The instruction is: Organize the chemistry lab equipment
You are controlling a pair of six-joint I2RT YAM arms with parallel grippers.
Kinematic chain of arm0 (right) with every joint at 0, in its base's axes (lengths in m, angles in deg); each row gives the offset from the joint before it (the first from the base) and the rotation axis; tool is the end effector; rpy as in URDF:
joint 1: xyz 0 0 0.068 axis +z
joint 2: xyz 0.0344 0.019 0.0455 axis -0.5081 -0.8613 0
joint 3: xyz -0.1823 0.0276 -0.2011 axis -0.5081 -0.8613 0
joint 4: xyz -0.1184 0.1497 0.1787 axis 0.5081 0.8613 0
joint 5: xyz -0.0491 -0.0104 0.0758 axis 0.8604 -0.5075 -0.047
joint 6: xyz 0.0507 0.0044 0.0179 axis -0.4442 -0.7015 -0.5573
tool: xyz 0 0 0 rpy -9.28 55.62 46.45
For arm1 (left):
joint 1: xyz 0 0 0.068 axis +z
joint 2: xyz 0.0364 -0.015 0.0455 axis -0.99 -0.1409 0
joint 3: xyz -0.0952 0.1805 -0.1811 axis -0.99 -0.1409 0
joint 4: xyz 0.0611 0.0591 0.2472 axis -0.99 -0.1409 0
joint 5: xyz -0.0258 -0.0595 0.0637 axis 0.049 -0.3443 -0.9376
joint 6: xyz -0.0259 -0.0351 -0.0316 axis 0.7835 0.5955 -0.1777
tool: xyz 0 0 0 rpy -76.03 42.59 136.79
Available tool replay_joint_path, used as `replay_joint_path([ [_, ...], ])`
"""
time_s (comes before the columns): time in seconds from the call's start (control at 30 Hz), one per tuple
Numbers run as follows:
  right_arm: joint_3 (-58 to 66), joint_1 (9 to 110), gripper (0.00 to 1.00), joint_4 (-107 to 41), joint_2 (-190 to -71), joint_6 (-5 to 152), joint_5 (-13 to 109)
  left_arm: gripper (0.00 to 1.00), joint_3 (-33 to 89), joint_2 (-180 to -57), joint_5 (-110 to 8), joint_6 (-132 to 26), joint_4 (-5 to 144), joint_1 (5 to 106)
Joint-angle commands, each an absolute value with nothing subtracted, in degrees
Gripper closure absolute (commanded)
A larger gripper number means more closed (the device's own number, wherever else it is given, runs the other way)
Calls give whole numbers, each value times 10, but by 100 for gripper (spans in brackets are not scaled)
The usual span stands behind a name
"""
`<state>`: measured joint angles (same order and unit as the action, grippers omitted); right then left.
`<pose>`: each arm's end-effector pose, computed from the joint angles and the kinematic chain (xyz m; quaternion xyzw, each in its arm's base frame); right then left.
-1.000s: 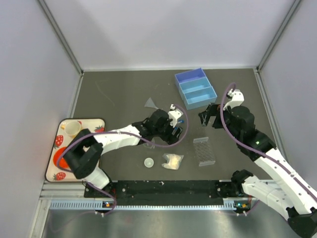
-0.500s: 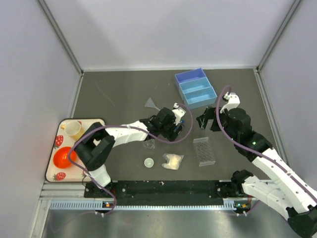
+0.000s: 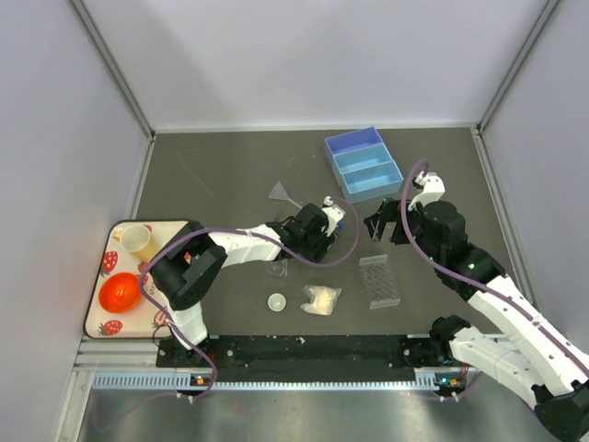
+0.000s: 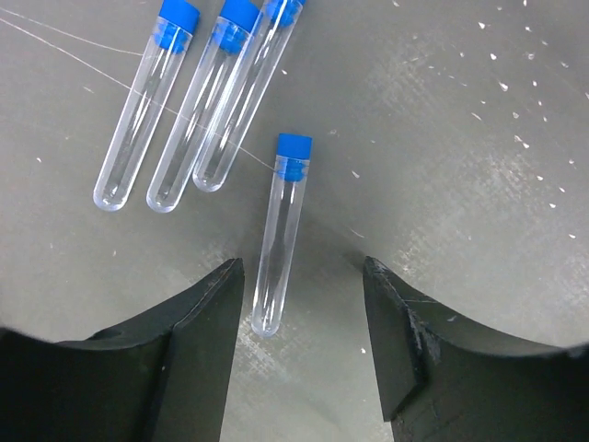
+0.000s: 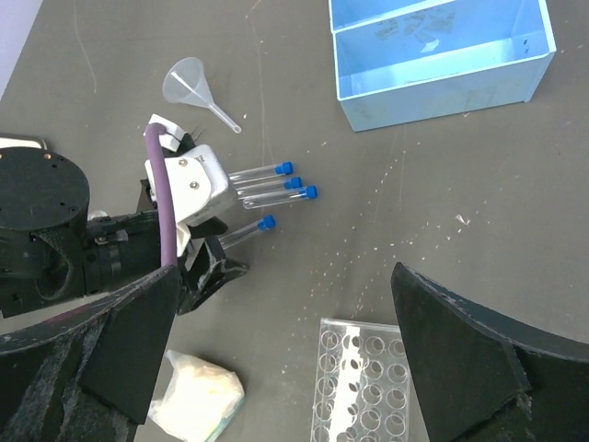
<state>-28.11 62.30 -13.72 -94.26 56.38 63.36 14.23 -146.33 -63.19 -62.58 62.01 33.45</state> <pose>0.1556 0.0909 0.3139 -0.0195 0.8247 0.2172 0.5218 0.2453 -0.2731 0.1585 0.3618 0.8659 -0.1166 0.3252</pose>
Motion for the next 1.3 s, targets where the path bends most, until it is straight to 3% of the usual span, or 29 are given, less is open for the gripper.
replay_joint_path([
  [0.0,-285,627,1,-161,-935,565,628,42,157,-1475,-644,-624,623,339],
  [0.63,-264,626,1,-120,-925,568,639,100,122,-1419,-631,-612,605,341],
  [0.97,-207,626,2,-11,-866,599,613,100,153,-1265,-421,-602,541,342],
  [1.27,-193,627,4,-6,-858,602,338,100,129,-1153,-171,-565,584,342],
])
